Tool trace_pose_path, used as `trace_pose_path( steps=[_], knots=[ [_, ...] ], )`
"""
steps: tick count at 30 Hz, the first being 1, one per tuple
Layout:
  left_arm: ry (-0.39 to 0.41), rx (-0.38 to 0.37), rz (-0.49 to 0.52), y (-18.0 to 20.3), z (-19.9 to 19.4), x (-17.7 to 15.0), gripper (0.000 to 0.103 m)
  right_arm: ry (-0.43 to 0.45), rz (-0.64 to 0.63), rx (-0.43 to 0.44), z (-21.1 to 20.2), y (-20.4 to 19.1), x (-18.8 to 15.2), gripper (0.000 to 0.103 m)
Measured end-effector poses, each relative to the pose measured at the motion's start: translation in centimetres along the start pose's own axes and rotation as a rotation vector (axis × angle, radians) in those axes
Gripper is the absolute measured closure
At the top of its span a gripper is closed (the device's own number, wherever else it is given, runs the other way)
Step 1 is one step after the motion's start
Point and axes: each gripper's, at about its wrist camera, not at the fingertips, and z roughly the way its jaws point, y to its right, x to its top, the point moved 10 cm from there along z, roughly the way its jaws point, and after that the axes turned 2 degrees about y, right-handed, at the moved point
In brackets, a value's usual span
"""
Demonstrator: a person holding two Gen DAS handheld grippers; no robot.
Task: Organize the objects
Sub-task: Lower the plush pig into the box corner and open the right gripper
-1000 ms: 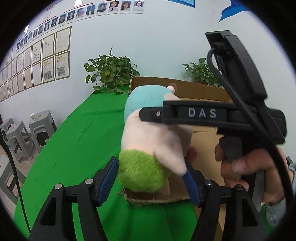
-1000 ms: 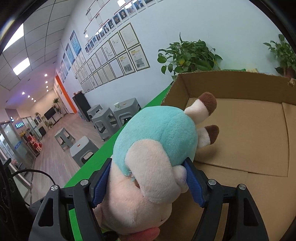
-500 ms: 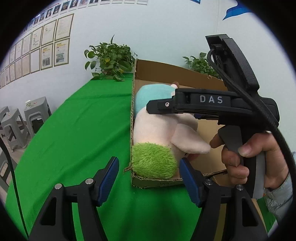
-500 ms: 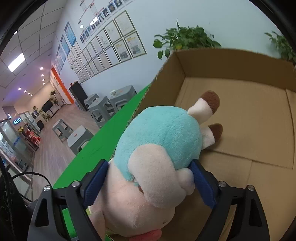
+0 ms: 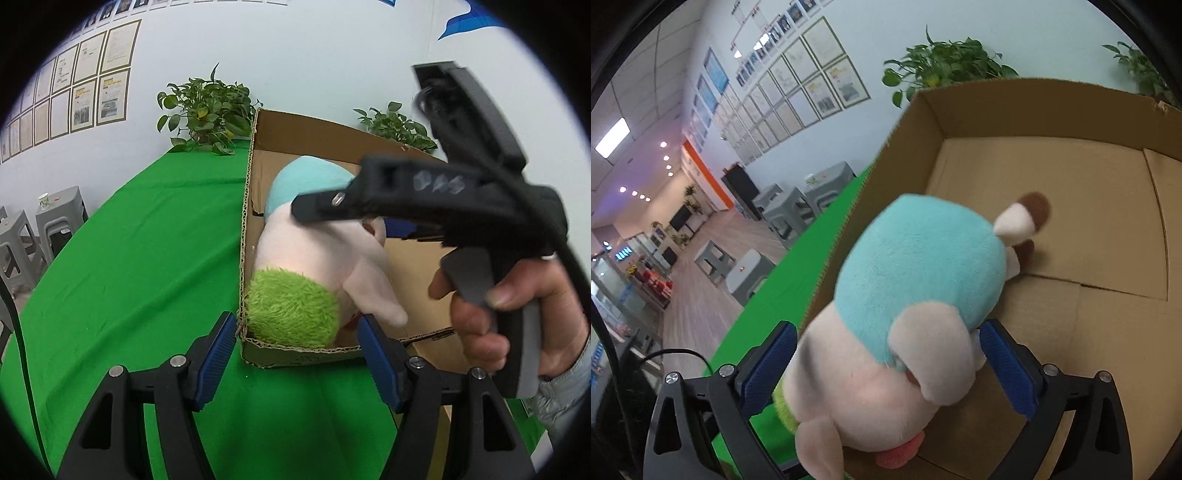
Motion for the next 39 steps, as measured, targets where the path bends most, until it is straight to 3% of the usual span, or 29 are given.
trace_pose_path(
  steps=[4,12,16,21,25,31,39],
  knots=[
    [0.005,-0.018,-0.019,0.1,-0.1,-0.1,0.036,0.028,-0.07,-0.017,-0.2,-0.6,0.2,0.026],
    [0.004,-0.041,-0.01,0.8,0.0,-0.6,0.036,0.053,-0.236,-0.101,-1.1,-2.4,0.6,0.033],
    [0.005,-0.037,-0.006,0.8,0.0,-0.7,0.036,0.022,-0.281,-0.121,-0.6,-3.5,-0.6,0.028],
    [0.005,-0.036,-0.001,0.9,-0.1,-0.7,0.036,0.055,-0.187,-0.021,-2.5,-3.8,-0.2,0.02],
    [0.006,-0.029,0.009,0.8,-0.1,-0.8,0.036,0.12,-0.183,-0.005,-5.3,-4.0,-0.2,0.0],
    [0.025,0.008,0.063,0.7,-0.7,-0.8,0.036,0.195,-0.103,-0.068,-11.1,-1.7,-1.2,0.0],
    [0.069,0.071,0.071,0.3,-2.7,0.0,0.036,0.252,-0.027,-0.128,-19.8,3.1,-7.0,0.0]
  ],
)
